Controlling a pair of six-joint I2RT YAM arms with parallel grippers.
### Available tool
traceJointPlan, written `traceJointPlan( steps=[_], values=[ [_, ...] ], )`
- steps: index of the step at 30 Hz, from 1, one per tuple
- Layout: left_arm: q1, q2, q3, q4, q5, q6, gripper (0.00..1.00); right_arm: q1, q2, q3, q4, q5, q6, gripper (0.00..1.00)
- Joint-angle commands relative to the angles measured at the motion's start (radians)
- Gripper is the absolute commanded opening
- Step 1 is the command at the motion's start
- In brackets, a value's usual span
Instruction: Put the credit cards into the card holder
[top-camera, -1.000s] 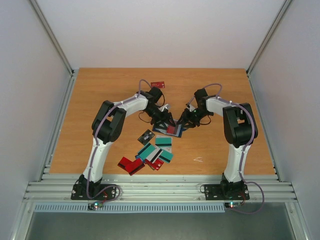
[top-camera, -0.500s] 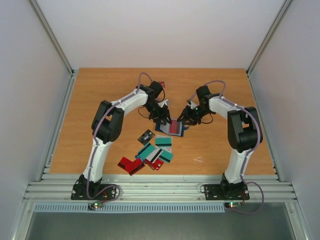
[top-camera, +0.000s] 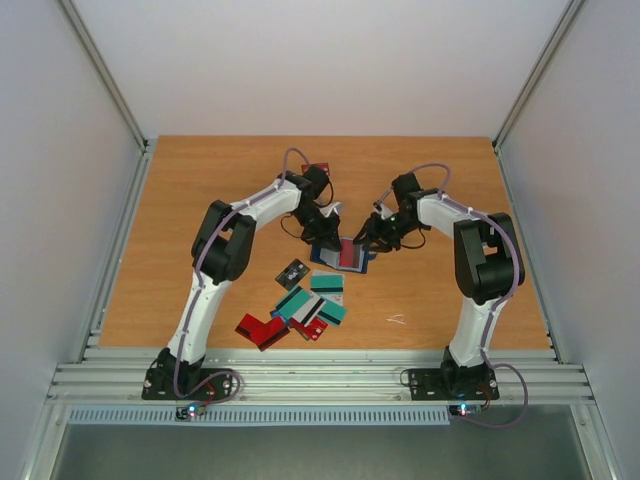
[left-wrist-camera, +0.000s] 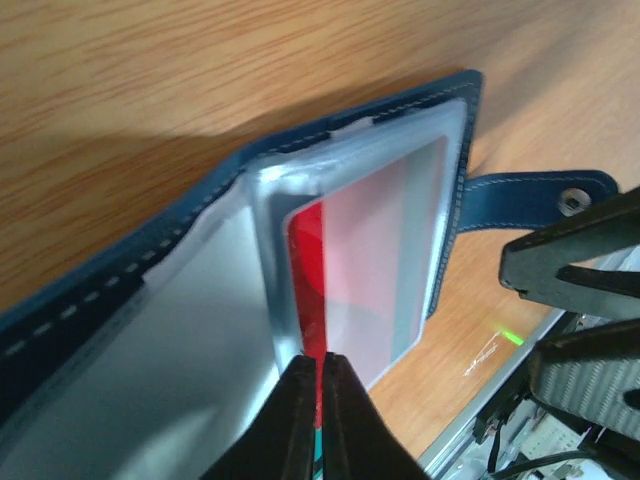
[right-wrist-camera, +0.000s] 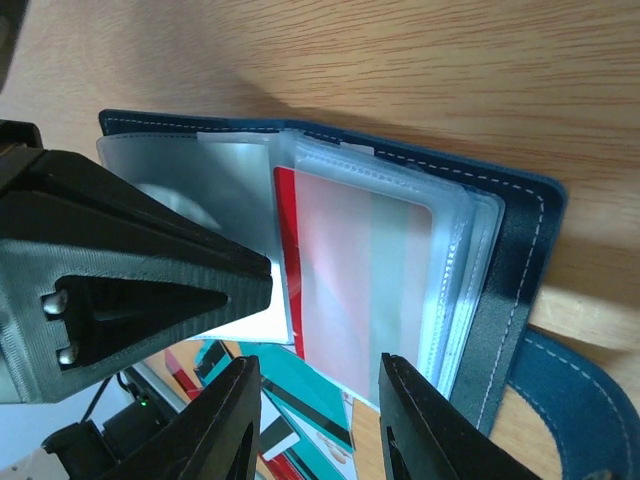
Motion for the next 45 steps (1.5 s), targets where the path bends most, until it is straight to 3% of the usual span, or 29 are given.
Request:
traceJointPlan(
  steps=[1, 19, 45],
  values=[
    [-0.006, 0.044, 0.027, -0.01, 0.012, 0.025, 0.03, -0.007, 0.039, 0.0, 0.014, -0.009, 0.003, 0.34],
    [-0.007, 0.116, 0.041, -0.045, -0.058, 0.071, 0.0, -0.007, 0.041, 0.014, -0.023, 0.039, -0.019, 0.35],
    [-0.006, 0.121, 0.038, -0.027, -0.048, 0.05, 0.0, 0.014, 0.012, 0.065, -0.062, 0.001, -0.031, 0.35]
  ],
)
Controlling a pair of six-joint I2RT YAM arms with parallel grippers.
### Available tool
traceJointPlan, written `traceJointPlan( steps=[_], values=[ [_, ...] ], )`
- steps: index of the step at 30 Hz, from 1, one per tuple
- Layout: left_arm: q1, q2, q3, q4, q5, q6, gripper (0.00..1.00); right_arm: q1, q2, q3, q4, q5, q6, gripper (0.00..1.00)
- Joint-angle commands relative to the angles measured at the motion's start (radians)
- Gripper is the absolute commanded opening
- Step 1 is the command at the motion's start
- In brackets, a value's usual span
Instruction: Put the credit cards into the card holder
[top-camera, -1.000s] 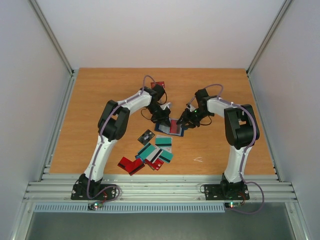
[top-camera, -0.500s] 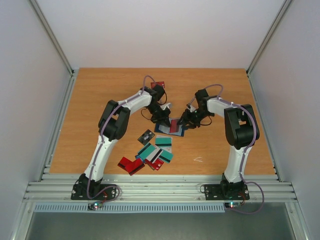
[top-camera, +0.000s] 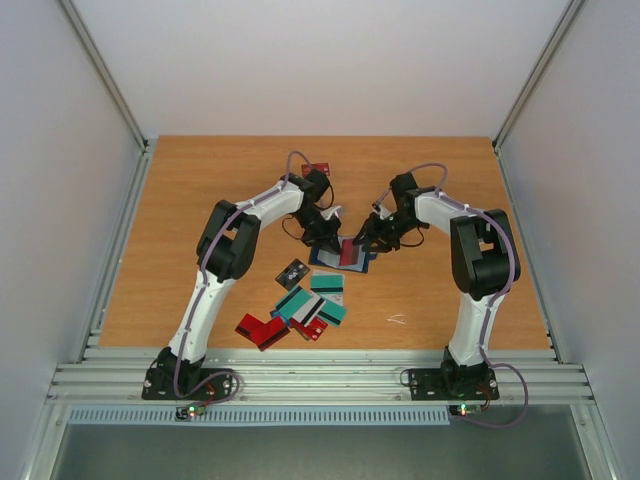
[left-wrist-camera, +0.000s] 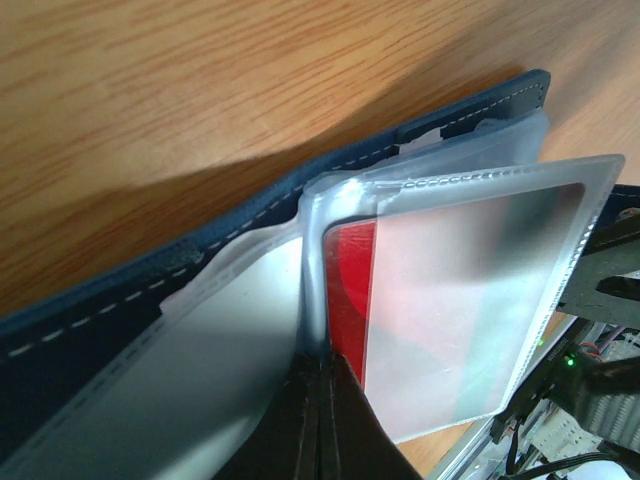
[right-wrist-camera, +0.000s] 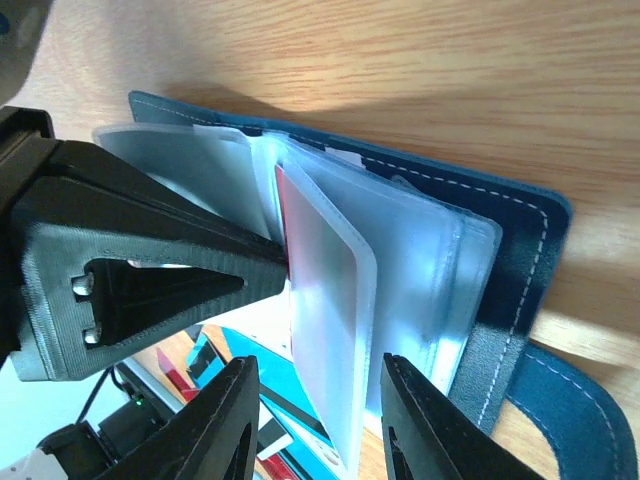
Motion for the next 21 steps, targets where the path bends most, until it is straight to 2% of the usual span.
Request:
traceJointPlan(
  steps=[1, 12, 21],
  values=[
    [-0.008, 0.054, 0.001, -0.004, -0.046, 0.001, 0.0, 0.012, -0.03, 0.032, -0.026, -0.009, -0.021, 0.35],
    [-0.007, 0.037, 0.004, -0.006, -0.036, -0.008, 0.0, 0.034, -0.008, 0.057, -0.021, -0.051, -0.024, 0.35],
    [-0.004, -0.049, 0.001, 0.015, -0.034, -0.051, 0.0, 0.047, 0.015, 0.122, -0.065, -0.069, -0.013, 0.35]
  ],
)
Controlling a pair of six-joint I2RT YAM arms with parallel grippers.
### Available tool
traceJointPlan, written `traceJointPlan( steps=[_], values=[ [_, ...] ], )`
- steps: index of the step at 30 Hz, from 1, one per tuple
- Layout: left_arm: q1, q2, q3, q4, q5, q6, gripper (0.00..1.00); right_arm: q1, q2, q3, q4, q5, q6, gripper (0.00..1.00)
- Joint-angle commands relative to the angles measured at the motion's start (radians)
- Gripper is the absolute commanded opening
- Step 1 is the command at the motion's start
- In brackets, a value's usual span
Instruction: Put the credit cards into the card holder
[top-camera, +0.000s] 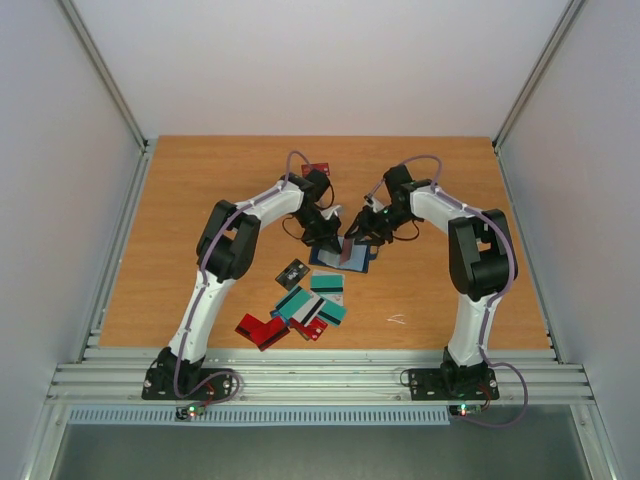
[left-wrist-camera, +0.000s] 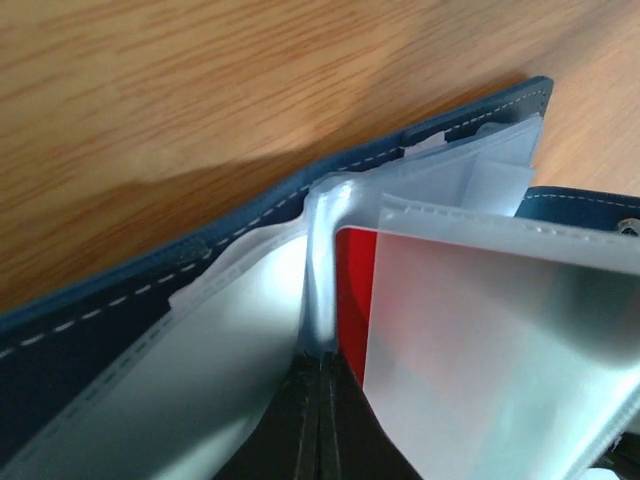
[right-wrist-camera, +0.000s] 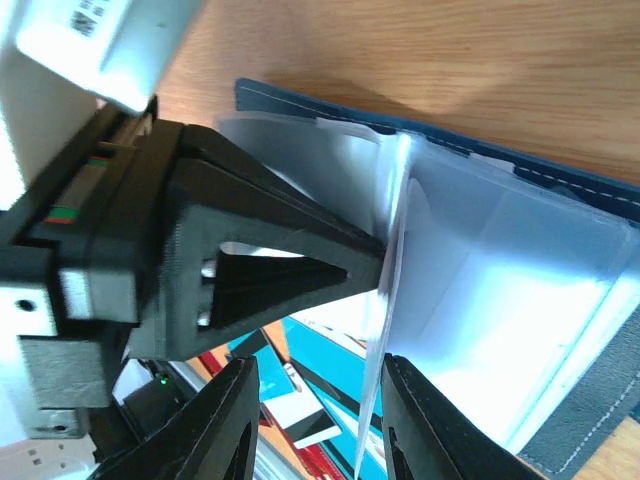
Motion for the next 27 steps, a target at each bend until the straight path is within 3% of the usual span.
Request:
traceJointPlan(
  steps=[1, 9, 15, 27],
  values=[
    [0.0, -0.052, 0.005, 0.004, -0.034, -0.035, 0.0, 0.01, 0.02, 0.058, -0.039, -0.024, -0.003, 0.35],
    [0.04, -0.141, -0.015, -0.003, -0.021, -0.095, 0.0, 0.044, 0.068, 0.118, -0.053, -0.028, 0.012, 0.35],
    [0.092, -0.239, -0.095, 0.08, 0.027, -0.165, 0.0, 0.082, 0.12, 0.195, -0.065, -0.026, 0.028, 0.35],
    [0.153, -0.476, -0.285, 0.091, -0.105, -0.147, 0.01, 0.144, 0.258, 0.372, -0.097, -0.04, 0.07, 0.35]
  ],
)
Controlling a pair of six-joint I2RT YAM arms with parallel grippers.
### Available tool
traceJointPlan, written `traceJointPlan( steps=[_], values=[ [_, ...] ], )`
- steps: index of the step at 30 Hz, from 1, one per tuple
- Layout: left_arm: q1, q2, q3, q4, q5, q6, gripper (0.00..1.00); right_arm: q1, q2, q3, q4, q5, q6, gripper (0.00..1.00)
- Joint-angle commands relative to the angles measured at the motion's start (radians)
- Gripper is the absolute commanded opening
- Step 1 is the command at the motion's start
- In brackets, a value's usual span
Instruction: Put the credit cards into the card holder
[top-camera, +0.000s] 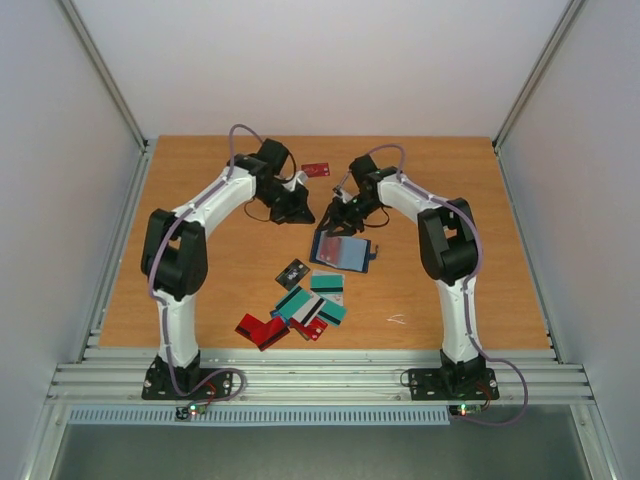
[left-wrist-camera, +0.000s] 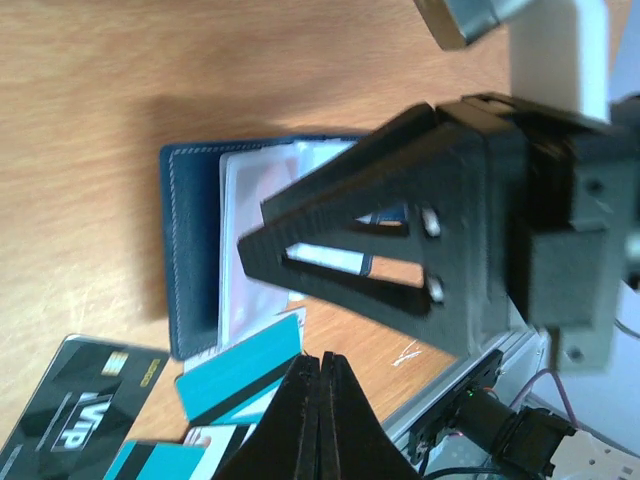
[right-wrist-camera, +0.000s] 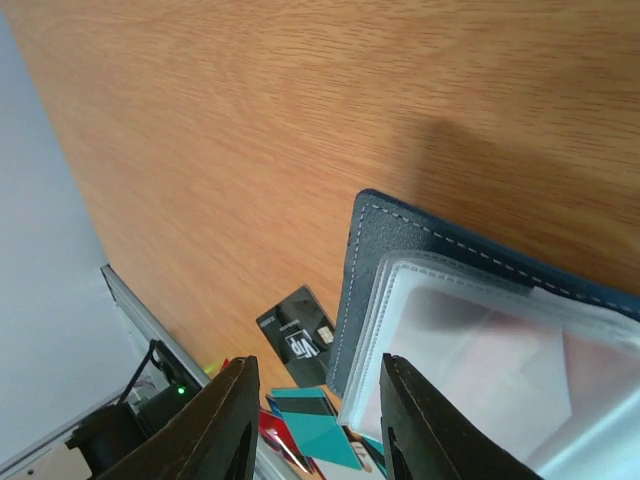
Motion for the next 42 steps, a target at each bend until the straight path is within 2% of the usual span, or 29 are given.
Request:
traceJointPlan(
  steps=[1, 6, 9, 13, 18, 24, 27, 33, 42],
  values=[
    [0.009, -0.11, -0.086, 0.009, -0.08, 0.03, 0.01, 0.02, 0.04, 0.045, -0.022, -0.022, 0.027, 0.35],
    [-0.026, -0.219, -0.165, -0.069, -0.241, 0.104, 0.04, 0.021, -0.017, 0.042, -0.031, 0.001, 0.004, 0.35],
    [-0.065, -0.281, -0.234, -0.091, -0.3, 0.152, 0.06, 0.021, -0.083, -0.016, -0.023, 0.023, -0.018, 0.35],
    [-0.119, -0.382, -0.367, -0.066, -0.335, 0.144, 0.13, 0.021, -0.196, -0.18, 0.038, 0.048, -0.016, 0.35],
    [-0.173, -0.525, -0.547, -0.059, -0.384, 0.102, 0.31, 0.023, -0.348, -0.412, 0.133, 0.039, 0.021, 0.36],
    [-0.192, -0.664, -0.749, -0.077, -0.48, 0.0, 0.42, 0.046, -0.438, -0.598, 0.186, 0.034, 0.035, 0.36],
    [-0.194, -0.695, -0.817, -0.069, -0.489, -0.038, 0.43, 0.055, -0.463, -0.654, 0.212, 0.033, 0.035, 0.36],
    [-0.213, -0.695, -0.872, -0.053, -0.476, -0.07, 0.54, 0.077, -0.498, -0.703, 0.237, 0.022, 0.087, 0.36],
    [-0.223, -0.618, -0.969, 0.049, -0.427, -0.159, 0.56, 0.09, -0.555, -0.729, 0.235, 0.023, 0.095, 0.36]
  ],
)
